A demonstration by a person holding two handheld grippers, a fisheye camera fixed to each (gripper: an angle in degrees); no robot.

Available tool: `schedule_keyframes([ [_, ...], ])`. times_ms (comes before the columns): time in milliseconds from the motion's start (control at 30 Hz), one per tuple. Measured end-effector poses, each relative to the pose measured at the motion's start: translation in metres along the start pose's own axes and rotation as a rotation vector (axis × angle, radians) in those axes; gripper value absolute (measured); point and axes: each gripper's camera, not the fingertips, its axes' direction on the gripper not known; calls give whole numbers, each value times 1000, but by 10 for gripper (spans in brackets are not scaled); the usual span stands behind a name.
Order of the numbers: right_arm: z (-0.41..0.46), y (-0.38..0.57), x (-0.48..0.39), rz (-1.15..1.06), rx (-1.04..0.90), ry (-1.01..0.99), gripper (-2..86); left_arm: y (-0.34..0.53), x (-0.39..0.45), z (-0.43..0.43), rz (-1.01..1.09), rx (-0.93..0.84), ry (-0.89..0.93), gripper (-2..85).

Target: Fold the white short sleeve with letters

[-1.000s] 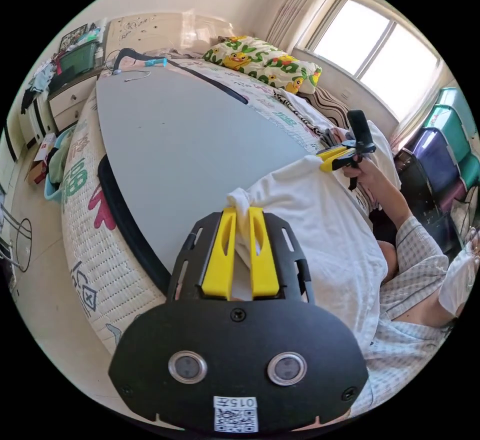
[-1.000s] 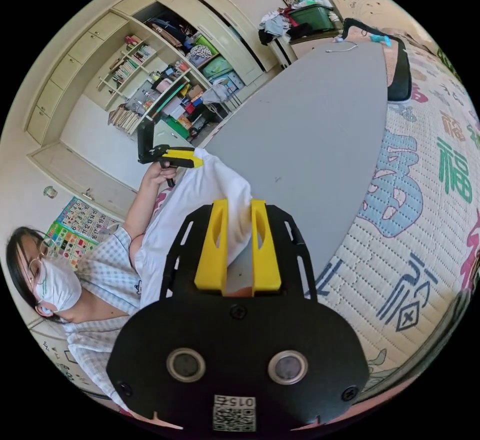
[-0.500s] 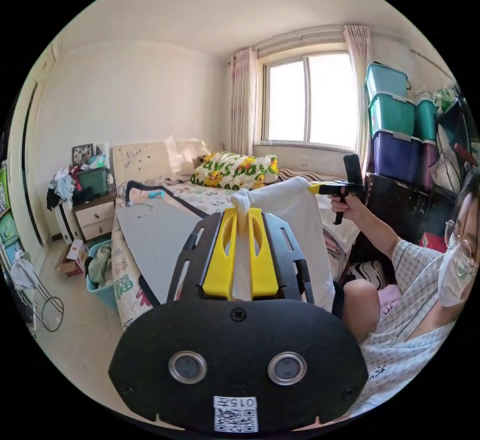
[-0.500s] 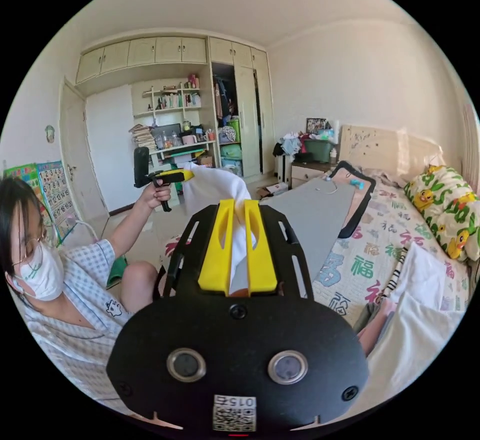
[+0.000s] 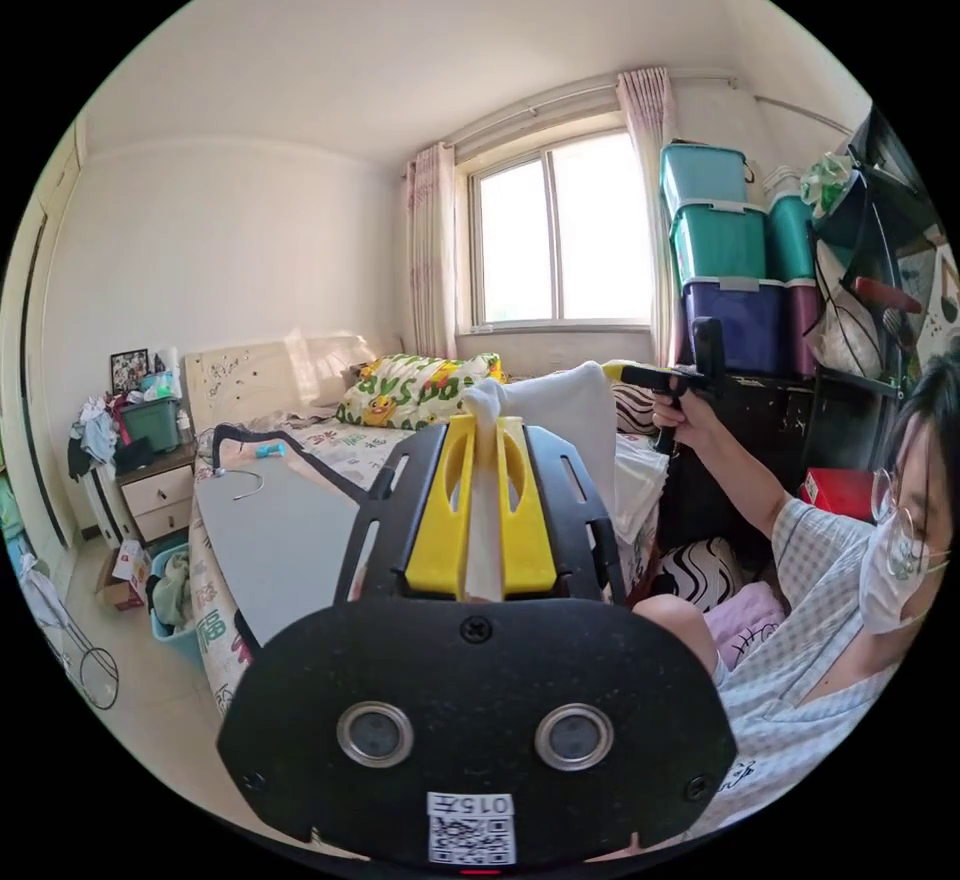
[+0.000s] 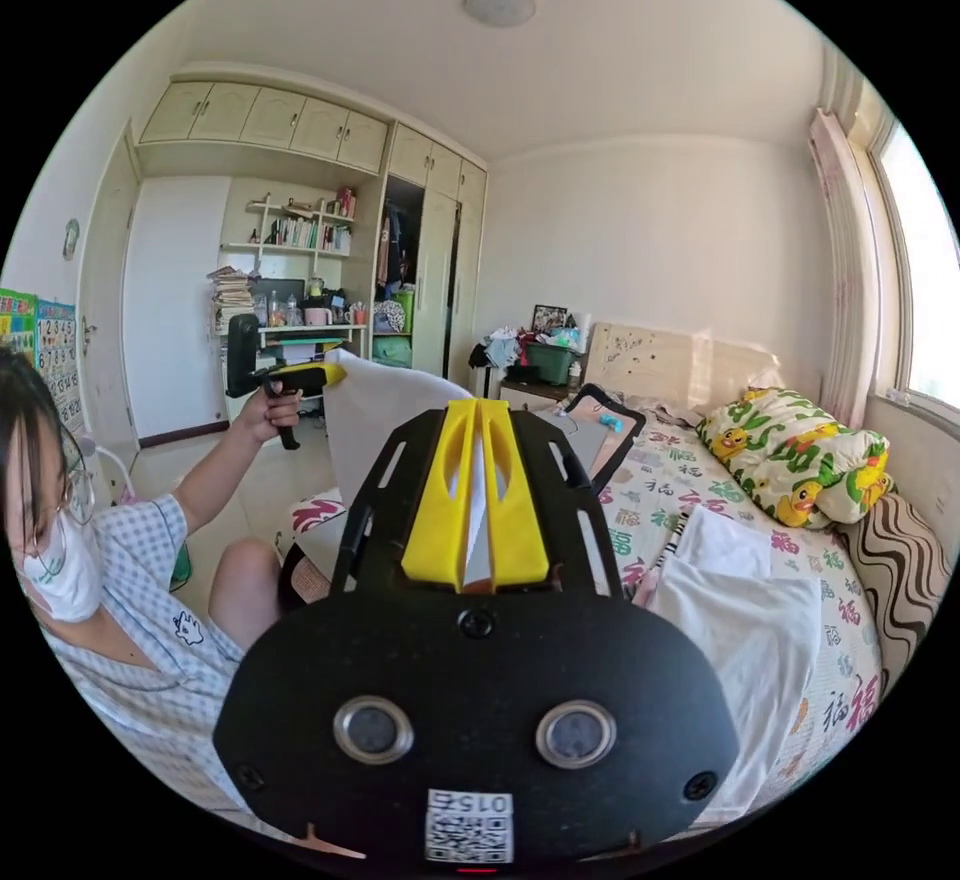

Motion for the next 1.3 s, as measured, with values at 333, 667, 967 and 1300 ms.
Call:
schedule_keyframes([
  [333,-43,36,38,127,-66,52,-10,21,2,86,34,-65,40,9],
  [667,112,-14,140,248,34,112,-10,81,-168,223,-70,-89,-36,9],
  [967,352,-21,301,417,-148,210,-10,204,-406,439,-301,-223,-46,8],
  [1300,258,-44,309,625,158,-93,-10,197,-426,443,-419,-170,126,8],
])
